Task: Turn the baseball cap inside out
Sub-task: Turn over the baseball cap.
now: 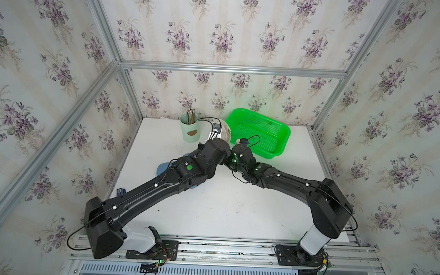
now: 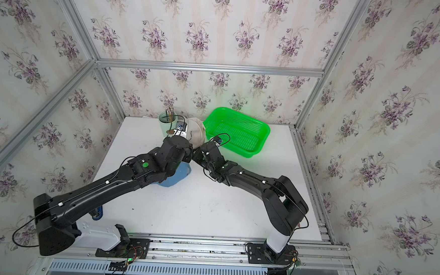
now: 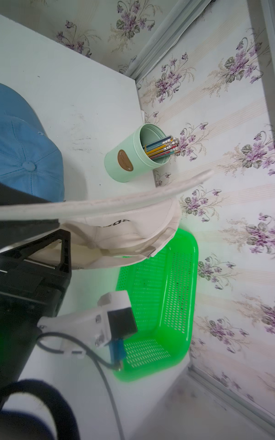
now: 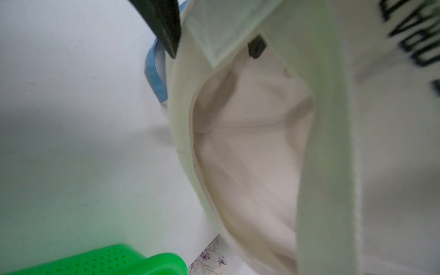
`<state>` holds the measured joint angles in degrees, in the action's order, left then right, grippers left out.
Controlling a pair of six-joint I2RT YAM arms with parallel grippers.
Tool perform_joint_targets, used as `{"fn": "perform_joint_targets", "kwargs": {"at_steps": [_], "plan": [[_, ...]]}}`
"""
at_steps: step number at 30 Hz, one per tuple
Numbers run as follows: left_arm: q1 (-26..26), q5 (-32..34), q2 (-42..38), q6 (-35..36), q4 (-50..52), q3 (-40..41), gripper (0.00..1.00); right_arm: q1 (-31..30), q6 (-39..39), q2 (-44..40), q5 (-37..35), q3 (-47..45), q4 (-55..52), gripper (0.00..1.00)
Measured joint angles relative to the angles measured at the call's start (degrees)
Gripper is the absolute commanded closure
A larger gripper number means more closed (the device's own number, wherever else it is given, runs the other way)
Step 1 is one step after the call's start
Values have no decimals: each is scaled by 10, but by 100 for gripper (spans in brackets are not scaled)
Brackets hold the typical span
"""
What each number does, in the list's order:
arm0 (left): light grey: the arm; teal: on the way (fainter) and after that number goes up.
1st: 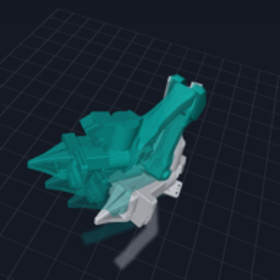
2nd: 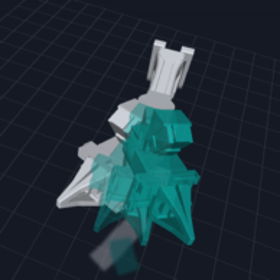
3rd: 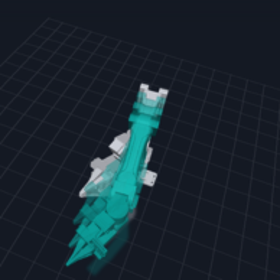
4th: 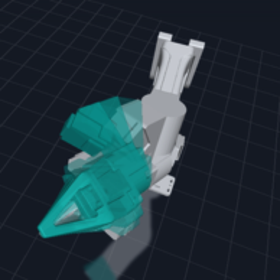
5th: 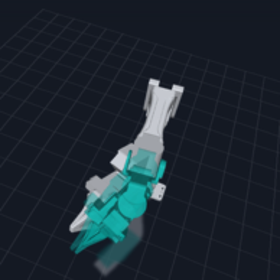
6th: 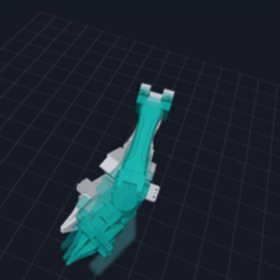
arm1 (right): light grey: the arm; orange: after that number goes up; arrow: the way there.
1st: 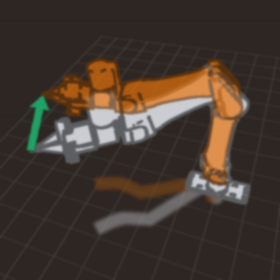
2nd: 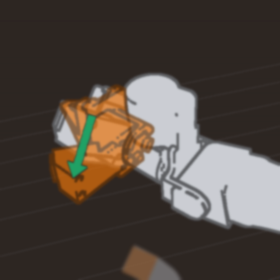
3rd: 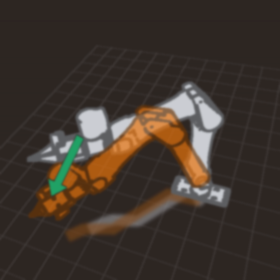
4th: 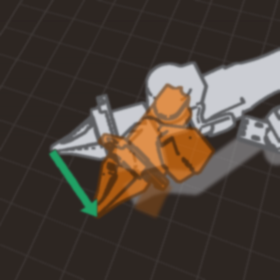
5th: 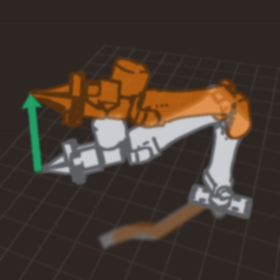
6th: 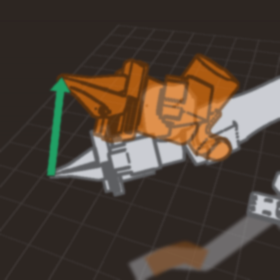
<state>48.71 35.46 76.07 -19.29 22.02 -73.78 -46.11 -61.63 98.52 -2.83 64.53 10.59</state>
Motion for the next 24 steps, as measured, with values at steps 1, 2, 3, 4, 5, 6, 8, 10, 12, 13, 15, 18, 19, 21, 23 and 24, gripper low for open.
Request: {"fn": "perform_joint_targets", "kwargs": {"at_steps": [1,2,3,4,5,6,8,10,12,13,15,18,19,21,23,24], "plan": [[-2,-4,-11,-2,-3,5,100,1,-2,-2,6,-7,11,81],[-4,-9,-20,-3,-5,9,100,3,-4,-7,8,-20,24,84],[-9,-15,-27,-7,-7,13,100,5,-7,-12,11,-33,36,87],[-17,-26,-35,-12,-7,17,100,9,-9,-21,17,-55,59,90],[-31,-43,-44,-23,-7,22,100,14,-9,-31,28,-81,90,92],[-49,-65,-52,-36,-9,28,100,19,-9,-40,40,-109,127,94],[-82,-111,-67,-57,-10,41,100,34,-9,-53,66,-166,216,95],[-115,-168,-79,-79,-9,55,100,50,-9,-67,90,-216,294,95],[-146,-226,-92,-100,-12,66,100,67,-2,-79,122,-246,363,95],[-158,-249,-97,-108,-16,70,100,74,2,-82,137,-252,389,95],[-187,-308,-106,-123,-30,76,100,87,16,-86,172,-258,438,95],[-210,-380,-106,-136,-37,71,100,103,32,-94,208,-271,485,95],[-214,-399,-108,-140,-39,72,100,109,36,-97,220,-277,497,95],[-224,-436,-116,-150,-55,85,100,123,46,-99,246,-290,527,92],[-229,-460,-123,-156,-59,94,100,135,56,-97,276,-296,543,83],[-229,-465,-123,-154,-55,92,100,146,64,-97,292,-292,536,79]]}}
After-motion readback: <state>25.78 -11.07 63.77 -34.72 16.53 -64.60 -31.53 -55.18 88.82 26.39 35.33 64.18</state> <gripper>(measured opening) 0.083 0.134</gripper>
